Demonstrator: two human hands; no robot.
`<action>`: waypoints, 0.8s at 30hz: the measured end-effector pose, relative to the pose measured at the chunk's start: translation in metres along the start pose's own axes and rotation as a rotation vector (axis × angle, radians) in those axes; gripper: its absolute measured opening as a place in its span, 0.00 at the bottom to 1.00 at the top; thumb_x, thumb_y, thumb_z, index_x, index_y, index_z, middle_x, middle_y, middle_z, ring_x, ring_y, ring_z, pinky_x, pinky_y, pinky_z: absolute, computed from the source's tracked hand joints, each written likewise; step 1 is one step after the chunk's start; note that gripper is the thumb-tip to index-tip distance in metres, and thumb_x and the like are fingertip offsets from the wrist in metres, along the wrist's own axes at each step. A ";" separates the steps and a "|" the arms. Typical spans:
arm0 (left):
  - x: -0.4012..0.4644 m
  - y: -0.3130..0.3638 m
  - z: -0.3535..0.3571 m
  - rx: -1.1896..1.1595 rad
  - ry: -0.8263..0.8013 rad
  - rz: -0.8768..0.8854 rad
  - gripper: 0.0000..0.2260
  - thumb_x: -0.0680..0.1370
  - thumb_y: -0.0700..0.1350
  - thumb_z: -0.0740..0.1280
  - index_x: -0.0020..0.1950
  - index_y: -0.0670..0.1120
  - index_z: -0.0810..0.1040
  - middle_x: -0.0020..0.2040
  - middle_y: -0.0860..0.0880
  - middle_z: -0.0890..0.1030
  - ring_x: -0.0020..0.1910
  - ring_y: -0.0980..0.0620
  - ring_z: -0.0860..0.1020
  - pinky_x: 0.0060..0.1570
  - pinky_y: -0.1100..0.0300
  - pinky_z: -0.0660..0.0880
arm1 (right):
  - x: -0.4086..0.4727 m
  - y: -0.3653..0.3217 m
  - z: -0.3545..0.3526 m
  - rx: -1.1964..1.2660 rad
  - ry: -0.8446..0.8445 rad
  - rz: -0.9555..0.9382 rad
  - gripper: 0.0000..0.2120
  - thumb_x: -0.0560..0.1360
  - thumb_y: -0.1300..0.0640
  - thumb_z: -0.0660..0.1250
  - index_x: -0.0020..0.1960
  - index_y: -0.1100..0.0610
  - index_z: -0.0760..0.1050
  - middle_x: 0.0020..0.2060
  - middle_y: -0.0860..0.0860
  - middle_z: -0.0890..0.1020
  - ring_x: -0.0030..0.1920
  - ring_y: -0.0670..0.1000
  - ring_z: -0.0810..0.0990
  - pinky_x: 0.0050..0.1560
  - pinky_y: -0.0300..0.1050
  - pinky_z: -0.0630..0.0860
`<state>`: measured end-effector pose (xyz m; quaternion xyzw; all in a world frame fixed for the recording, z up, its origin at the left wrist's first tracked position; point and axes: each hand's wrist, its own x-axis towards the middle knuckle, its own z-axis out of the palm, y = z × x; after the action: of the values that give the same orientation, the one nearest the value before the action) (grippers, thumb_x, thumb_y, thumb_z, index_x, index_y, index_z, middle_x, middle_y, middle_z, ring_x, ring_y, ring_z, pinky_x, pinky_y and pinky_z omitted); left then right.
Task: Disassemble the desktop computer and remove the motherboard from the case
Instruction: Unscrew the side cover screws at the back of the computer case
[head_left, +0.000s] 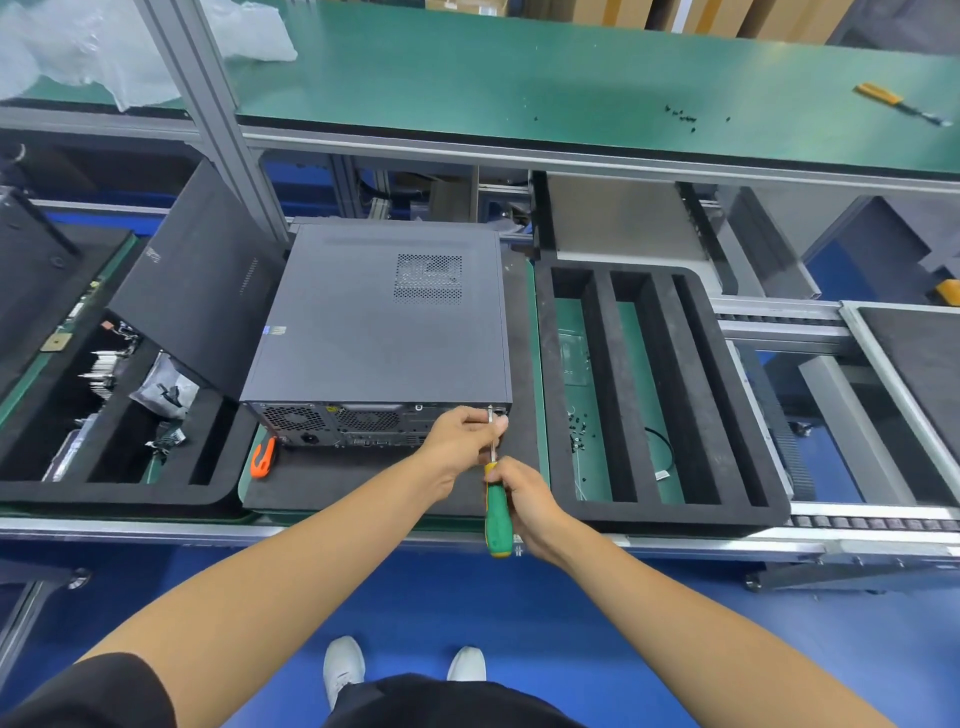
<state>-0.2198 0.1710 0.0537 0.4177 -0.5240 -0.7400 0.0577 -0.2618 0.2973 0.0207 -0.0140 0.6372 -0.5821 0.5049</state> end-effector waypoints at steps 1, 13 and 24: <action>0.001 0.000 -0.001 0.038 0.011 0.012 0.13 0.76 0.41 0.75 0.58 0.41 0.79 0.50 0.44 0.83 0.45 0.51 0.81 0.40 0.62 0.80 | 0.000 -0.001 0.001 -0.030 0.016 -0.015 0.11 0.58 0.51 0.70 0.37 0.53 0.72 0.30 0.47 0.72 0.32 0.47 0.69 0.34 0.42 0.68; 0.003 -0.005 0.002 -0.108 0.008 0.002 0.13 0.76 0.32 0.72 0.60 0.38 0.80 0.51 0.40 0.85 0.46 0.48 0.86 0.43 0.57 0.83 | 0.000 -0.007 -0.002 0.084 -0.106 0.092 0.07 0.73 0.53 0.64 0.42 0.56 0.78 0.32 0.51 0.76 0.29 0.47 0.71 0.29 0.40 0.69; 0.005 -0.003 0.009 -0.185 0.115 -0.044 0.09 0.79 0.46 0.72 0.54 0.42 0.82 0.44 0.46 0.87 0.45 0.51 0.87 0.43 0.54 0.84 | 0.003 -0.004 -0.005 0.029 -0.053 0.029 0.08 0.78 0.57 0.61 0.47 0.60 0.77 0.31 0.51 0.78 0.30 0.46 0.75 0.32 0.39 0.74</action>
<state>-0.2281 0.1762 0.0488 0.4637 -0.4400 -0.7612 0.1095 -0.2685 0.2977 0.0214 -0.0128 0.6151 -0.5834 0.5302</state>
